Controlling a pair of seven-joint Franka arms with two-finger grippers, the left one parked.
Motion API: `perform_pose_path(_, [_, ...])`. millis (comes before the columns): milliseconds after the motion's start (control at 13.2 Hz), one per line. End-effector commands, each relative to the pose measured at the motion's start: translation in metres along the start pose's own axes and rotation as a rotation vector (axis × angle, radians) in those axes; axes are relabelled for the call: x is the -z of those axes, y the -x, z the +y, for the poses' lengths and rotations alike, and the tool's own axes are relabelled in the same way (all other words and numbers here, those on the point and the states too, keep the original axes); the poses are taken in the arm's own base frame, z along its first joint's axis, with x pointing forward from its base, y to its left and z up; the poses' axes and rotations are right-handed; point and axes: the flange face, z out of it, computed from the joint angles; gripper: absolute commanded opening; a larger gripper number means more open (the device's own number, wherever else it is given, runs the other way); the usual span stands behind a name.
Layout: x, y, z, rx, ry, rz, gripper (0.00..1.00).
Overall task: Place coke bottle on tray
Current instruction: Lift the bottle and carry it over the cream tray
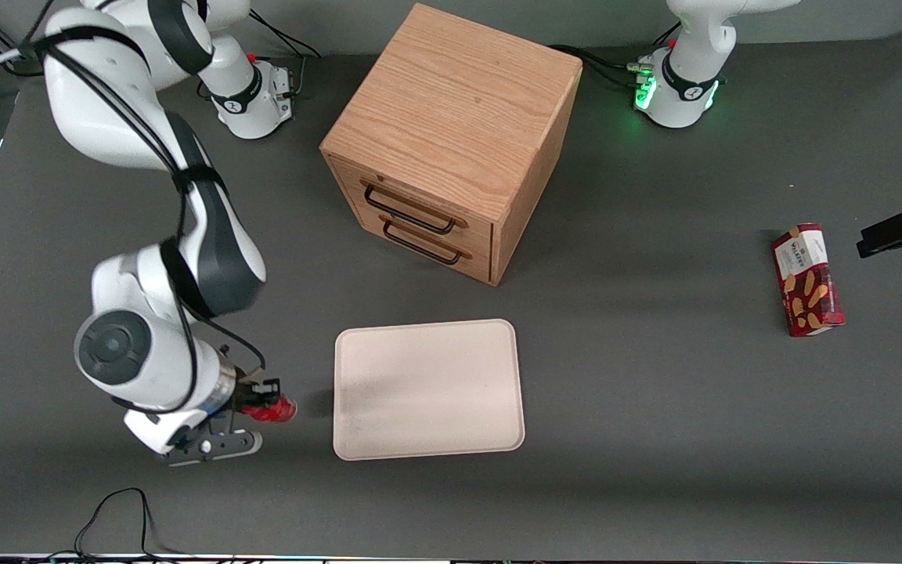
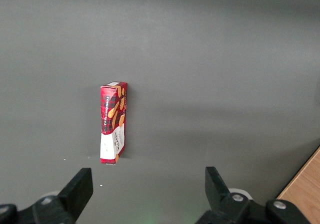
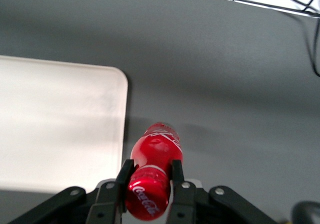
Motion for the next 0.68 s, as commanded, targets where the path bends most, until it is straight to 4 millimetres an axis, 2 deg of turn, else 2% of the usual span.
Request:
perform_pose_path(0, [0.066,0.021,-0.009,0.039,0.006,0.032,0.02])
perform_pose_path(151, [0.091,0.029,-0.023,0.055,-0.020,0.058,0.03])
perform_pose_path(377, [0.116,0.036,-0.053,0.049,-0.075,0.103,0.03])
perform_pose_path(528, [0.116,0.032,-0.070,0.047,-0.112,0.147,0.05])
perform_pose_path(604, [0.107,0.027,-0.073,0.048,-0.120,0.157,0.05])
